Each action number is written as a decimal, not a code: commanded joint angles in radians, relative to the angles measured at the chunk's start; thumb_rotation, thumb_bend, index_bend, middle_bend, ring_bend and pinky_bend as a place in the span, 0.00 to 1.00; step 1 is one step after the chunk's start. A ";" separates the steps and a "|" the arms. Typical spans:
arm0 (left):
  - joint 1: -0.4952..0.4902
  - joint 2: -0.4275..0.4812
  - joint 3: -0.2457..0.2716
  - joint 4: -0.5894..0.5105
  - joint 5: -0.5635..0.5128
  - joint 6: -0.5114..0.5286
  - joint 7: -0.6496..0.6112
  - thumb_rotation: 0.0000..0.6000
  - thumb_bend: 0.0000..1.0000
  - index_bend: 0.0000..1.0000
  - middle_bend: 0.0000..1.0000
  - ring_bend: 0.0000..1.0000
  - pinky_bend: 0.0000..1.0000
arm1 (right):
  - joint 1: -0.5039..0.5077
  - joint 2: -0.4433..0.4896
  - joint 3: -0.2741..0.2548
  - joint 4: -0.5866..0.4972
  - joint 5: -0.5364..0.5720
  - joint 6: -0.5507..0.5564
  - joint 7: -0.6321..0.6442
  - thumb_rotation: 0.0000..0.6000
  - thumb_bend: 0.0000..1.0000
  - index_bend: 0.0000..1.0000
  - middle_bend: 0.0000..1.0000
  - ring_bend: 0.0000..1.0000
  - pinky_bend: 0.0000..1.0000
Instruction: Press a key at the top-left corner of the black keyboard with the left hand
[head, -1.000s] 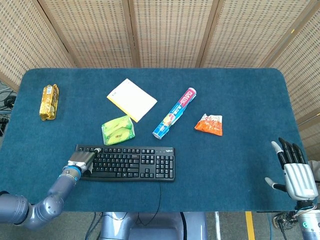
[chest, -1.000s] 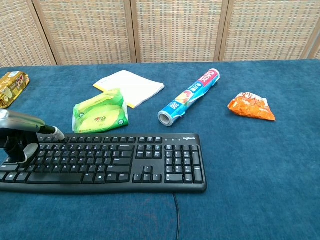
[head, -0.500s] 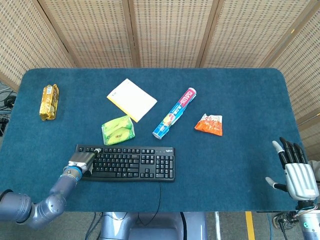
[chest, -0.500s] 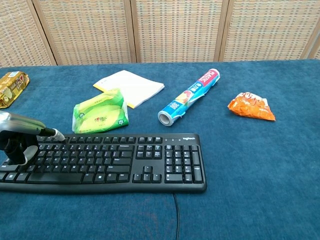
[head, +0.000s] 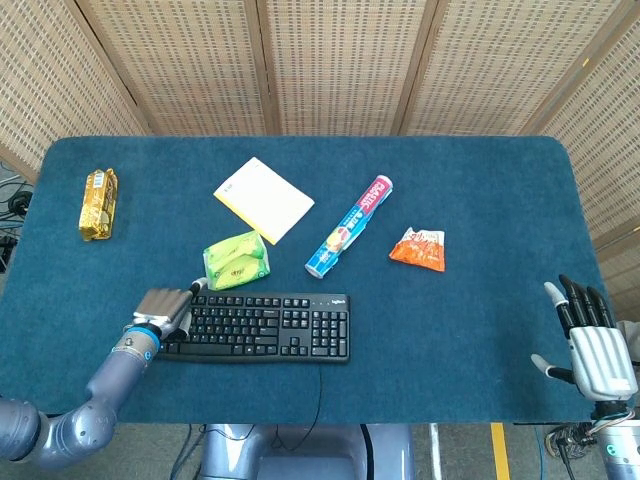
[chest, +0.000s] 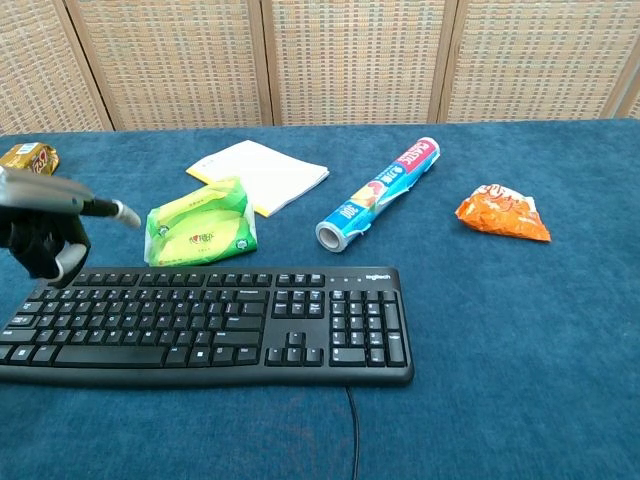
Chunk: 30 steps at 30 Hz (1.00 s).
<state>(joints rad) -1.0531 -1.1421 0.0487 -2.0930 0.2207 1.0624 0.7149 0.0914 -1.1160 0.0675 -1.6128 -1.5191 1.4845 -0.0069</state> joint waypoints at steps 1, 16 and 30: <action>0.086 0.066 0.009 -0.079 0.171 0.084 -0.080 1.00 0.60 0.00 0.30 0.37 0.32 | 0.000 0.001 0.001 0.000 0.002 0.000 0.002 1.00 0.04 0.00 0.00 0.00 0.00; 0.571 -0.064 0.195 0.243 0.988 0.504 -0.297 1.00 0.04 0.00 0.00 0.00 0.00 | 0.004 0.000 0.003 0.005 0.012 -0.010 -0.017 1.00 0.04 0.00 0.00 0.00 0.00; 0.769 -0.156 0.179 0.510 1.116 0.587 -0.379 1.00 0.00 0.00 0.00 0.00 0.00 | 0.009 -0.007 -0.001 0.005 0.012 -0.022 -0.042 1.00 0.04 0.00 0.00 0.00 0.00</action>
